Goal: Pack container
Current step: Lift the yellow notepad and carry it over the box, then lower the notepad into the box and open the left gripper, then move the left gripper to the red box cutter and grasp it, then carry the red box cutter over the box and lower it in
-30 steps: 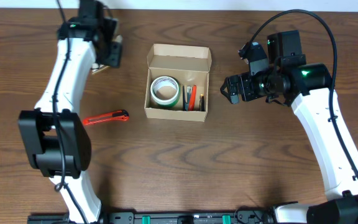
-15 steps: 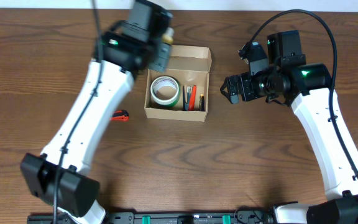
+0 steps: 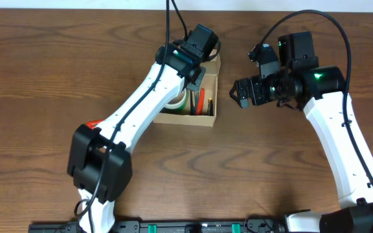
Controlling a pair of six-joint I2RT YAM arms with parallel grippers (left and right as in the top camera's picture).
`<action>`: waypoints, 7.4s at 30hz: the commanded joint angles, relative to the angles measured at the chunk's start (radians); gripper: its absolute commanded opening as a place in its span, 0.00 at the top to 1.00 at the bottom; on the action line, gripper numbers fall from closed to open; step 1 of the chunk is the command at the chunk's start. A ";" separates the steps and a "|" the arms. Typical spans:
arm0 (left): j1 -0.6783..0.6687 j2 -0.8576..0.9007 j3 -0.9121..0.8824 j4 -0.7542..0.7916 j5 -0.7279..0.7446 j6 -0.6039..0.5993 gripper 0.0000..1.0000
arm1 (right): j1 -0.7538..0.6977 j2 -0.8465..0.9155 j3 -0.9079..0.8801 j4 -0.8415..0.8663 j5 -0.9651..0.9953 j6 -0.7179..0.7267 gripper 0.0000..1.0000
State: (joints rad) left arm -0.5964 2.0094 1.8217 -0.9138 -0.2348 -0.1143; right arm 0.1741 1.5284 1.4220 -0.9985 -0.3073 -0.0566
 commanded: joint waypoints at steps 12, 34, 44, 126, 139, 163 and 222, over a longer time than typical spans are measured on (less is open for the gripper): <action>0.003 0.027 -0.002 -0.016 -0.057 -0.039 0.28 | -0.003 -0.017 0.002 0.000 -0.011 -0.012 0.01; 0.009 0.027 -0.002 -0.084 -0.057 0.086 0.14 | -0.003 -0.017 0.002 0.000 -0.011 -0.012 0.01; 0.009 0.027 -0.002 -0.119 -0.057 0.092 0.19 | -0.003 -0.017 0.002 0.000 -0.011 -0.012 0.01; 0.544 -0.290 -0.907 0.496 0.282 -1.241 0.04 | -0.003 -0.017 0.002 0.000 -0.011 -0.012 0.01; 0.544 -0.147 -0.664 0.208 0.253 -1.164 0.04 | -0.003 -0.017 0.002 0.000 -0.011 -0.012 0.01; 0.544 -0.100 -0.675 0.266 0.198 -1.169 0.27 | -0.003 -0.017 0.002 0.000 -0.011 -0.012 0.01; 0.091 -0.456 -0.534 0.417 0.476 0.972 0.94 | -0.003 -0.017 0.002 0.000 -0.011 -0.012 0.01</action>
State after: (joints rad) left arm -0.4667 1.5421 1.2797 -0.4938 0.2337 0.4889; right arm 0.1741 1.5284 1.4220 -0.9985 -0.3073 -0.0566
